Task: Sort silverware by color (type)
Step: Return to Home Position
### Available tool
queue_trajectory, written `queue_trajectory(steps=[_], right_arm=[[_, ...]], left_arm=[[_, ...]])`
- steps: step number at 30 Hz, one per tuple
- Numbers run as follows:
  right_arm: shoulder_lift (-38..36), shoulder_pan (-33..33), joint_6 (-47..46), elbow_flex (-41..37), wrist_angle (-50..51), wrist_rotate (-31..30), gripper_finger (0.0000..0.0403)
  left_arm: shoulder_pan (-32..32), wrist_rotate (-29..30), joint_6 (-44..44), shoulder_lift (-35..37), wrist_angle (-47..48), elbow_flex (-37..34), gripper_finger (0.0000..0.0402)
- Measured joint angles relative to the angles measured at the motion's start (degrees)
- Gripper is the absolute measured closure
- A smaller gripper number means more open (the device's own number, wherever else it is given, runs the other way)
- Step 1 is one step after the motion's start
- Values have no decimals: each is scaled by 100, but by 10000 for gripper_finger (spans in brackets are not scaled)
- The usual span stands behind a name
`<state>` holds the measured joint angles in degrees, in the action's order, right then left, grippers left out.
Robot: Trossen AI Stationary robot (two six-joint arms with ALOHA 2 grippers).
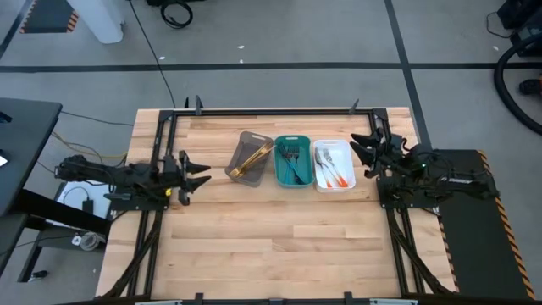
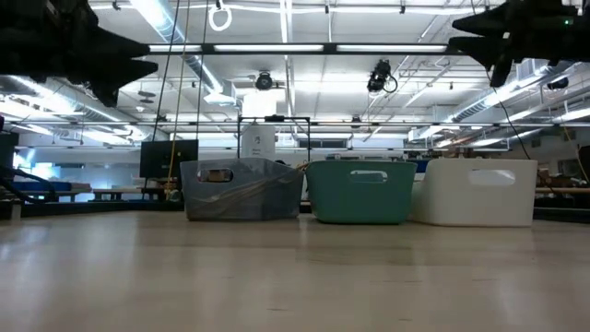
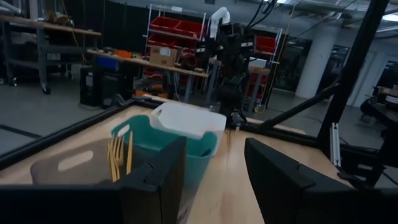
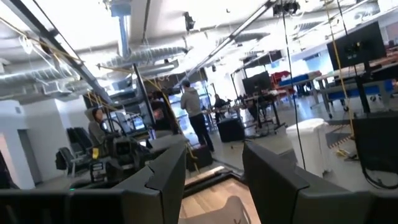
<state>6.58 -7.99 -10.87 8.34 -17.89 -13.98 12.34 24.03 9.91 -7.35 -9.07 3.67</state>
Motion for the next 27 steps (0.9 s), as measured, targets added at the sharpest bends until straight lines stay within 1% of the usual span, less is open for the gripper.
queue_trajectory(steps=[7, 11, 18, 19, 24, 27], right_arm=[[-430, 0, 13, -386, -98, 1, 237], [-660, 0, 13, -532, -100, 28, 237], [-648, 0, -45, -806, -80, 449, 237], [-642, 0, -26, -802, 69, 504, 237], [-640, 15, -11, -802, 568, 652, 237], [-628, 15, -130, -802, 681, 550, 237]], left_arm=[[0, 60, 206, 2, -74, -309, 230], [0, 82, 286, 0, -29, -318, 230], [5, 82, 208, -2, 198, -320, 230], [7, 81, 236, 0, 235, -320, 230], [0, 92, 216, -2, 370, -323, 230], [-4, 142, 111, -2, 377, -323, 230]])
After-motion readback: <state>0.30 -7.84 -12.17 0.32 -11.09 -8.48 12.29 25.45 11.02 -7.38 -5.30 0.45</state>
